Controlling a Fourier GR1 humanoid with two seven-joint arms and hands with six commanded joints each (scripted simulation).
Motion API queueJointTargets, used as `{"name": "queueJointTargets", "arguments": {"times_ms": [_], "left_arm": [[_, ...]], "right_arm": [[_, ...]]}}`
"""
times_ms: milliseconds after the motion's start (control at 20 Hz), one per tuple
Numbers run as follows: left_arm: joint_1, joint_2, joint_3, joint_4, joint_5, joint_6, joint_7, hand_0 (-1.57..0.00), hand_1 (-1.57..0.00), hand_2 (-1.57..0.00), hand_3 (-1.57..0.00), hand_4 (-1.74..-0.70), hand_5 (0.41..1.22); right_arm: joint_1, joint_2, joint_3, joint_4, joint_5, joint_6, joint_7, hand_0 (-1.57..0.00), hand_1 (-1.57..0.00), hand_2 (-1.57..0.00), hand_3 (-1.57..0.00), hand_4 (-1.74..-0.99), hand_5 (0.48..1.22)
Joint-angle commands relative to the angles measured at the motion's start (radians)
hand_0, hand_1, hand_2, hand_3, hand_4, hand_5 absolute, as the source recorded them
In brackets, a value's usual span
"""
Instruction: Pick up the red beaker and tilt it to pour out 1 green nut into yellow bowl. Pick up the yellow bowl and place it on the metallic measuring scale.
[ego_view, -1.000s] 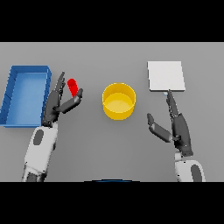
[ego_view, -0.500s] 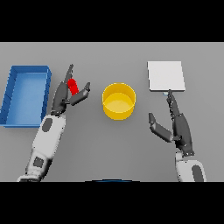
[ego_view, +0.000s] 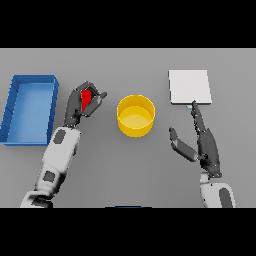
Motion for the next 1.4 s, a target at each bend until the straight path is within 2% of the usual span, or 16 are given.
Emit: {"name": "queueJointTargets", "arguments": {"times_ms": [0,50,150,400,550,600,800,950,1050,1100,1200,1350], "left_arm": [[-0.004,0.000,0.005,0.010,0.008,-0.007,-0.009,-1.16,-1.18,-1.17,-1.00,-1.60,1.073],[-0.015,0.004,0.013,0.020,0.015,-0.005,0.007,-1.24,-1.25,-1.25,-1.11,-1.57,1.103],[-0.013,-0.005,0.014,0.015,0.021,0.007,-0.001,-1.36,-1.37,-1.37,-1.28,-1.63,1.125],[-0.025,0.016,-0.001,-0.042,0.016,0.017,0.035,-1.50,-1.50,-1.50,-1.47,-1.71,1.126],[-0.026,0.051,-0.056,-0.114,-0.031,0.010,0.089,-1.54,-1.54,-1.54,-1.52,-1.72,1.127],[-0.037,0.070,-0.082,-0.138,-0.056,-0.001,0.117,-1.54,-1.54,-1.54,-1.53,-1.73,1.130],[-0.076,0.152,-0.237,-0.187,-0.227,-0.035,0.219,-1.56,-1.56,-1.56,-1.55,-1.74,1.136],[-0.057,0.174,-0.302,-0.247,-0.274,-0.068,0.261,-1.56,-1.56,-1.56,-1.55,-1.74,1.123],[-0.036,0.186,-0.331,-0.298,-0.287,-0.085,0.289,-1.56,-1.56,-1.56,-1.55,-1.74,1.136],[-0.043,0.199,-0.360,-0.311,-0.316,-0.101,0.305,-1.56,-1.56,-1.56,-1.56,-1.74,1.144],[-0.103,0.221,-0.424,-0.296,-0.395,-0.129,0.366,-1.57,-1.57,-1.57,-1.56,-1.74,1.152],[-0.173,0.266,-0.543,-0.279,-0.512,-0.205,0.383,-1.57,-1.57,-1.57,-1.57,-1.74,1.177]], "right_arm": [[0.010,-0.001,-0.004,0.009,-0.006,0.002,-0.012,0.00,0.00,0.00,0.00,-1.233,0.688],[0.017,0.007,0.005,0.008,-0.001,0.001,-0.019,0.00,0.00,0.00,0.00,-1.233,0.686],[0.002,0.006,-0.002,0.030,-0.003,-0.001,-0.020,0.00,0.00,0.00,0.00,-1.219,0.680],[-0.003,-0.002,-0.002,0.046,0.019,-0.013,-0.046,0.00,0.00,0.00,0.00,-1.160,0.664],[-0.004,-0.003,0.006,0.036,0.052,-0.033,-0.032,0.00,0.00,0.00,0.00,-1.116,0.656],[0.002,-0.007,0.008,0.018,0.053,-0.031,-0.043,0.00,0.00,0.00,0.00,-1.108,0.656],[0.002,-0.008,0.008,0.025,0.060,-0.033,-0.035,0.00,0.00,0.00,0.00,-1.092,0.661],[0.012,-0.008,0.010,0.024,0.049,-0.023,-0.053,0.00,0.00,0.00,0.00,-1.092,0.668],[0.010,-0.005,0.015,0.023,0.061,-0.028,-0.030,0.00,0.00,0.00,0.00,-1.092,0.664],[0.020,-0.011,0.013,0.005,0.056,-0.024,-0.035,0.00,0.00,0.00,0.00,-1.096,0.666],[0.015,-0.011,0.011,0.002,0.044,-0.014,-0.035,0.00,0.00,0.00,0.00,-1.086,0.679],[0.004,-0.010,0.018,0.012,0.057,-0.016,-0.031,0.00,0.00,0.00,0.00,-1.056,0.692]]}}
